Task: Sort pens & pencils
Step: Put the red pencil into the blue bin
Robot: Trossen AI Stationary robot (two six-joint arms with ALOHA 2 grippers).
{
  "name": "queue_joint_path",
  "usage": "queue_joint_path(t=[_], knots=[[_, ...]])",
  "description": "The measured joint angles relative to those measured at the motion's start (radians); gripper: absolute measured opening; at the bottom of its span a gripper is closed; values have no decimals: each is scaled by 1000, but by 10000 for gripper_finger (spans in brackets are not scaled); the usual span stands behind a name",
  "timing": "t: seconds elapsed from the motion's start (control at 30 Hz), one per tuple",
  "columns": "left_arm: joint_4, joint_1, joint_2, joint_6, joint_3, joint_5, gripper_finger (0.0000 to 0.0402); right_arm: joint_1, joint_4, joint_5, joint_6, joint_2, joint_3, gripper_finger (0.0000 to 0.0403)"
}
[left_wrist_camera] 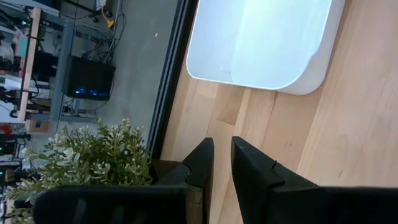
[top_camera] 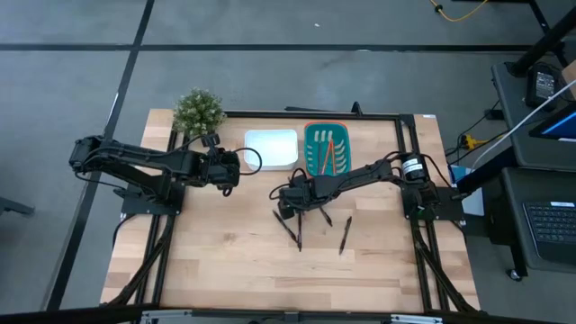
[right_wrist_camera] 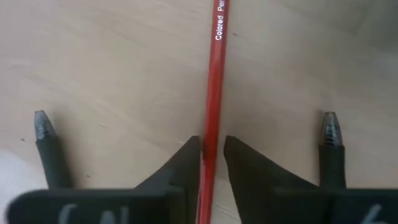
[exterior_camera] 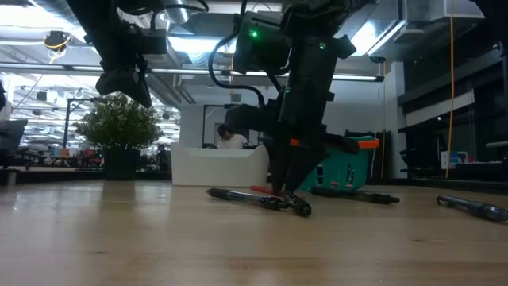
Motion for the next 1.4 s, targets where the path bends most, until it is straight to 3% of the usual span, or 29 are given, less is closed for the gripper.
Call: queue_joint_path(t=[0.27,0.9,1.2,1.4], knots=[[0,0,0,0,0,0,50,0,-30,-17,4,5,1,35],[0,0,0,10,0,0,50,2,-107,-15,8,5,6,31],[0,0,0,10,0,0,50,5,-374,8,0,22,118,30],[0,0,0,10,0,0,50,13,-404,32,1,19,154,30]])
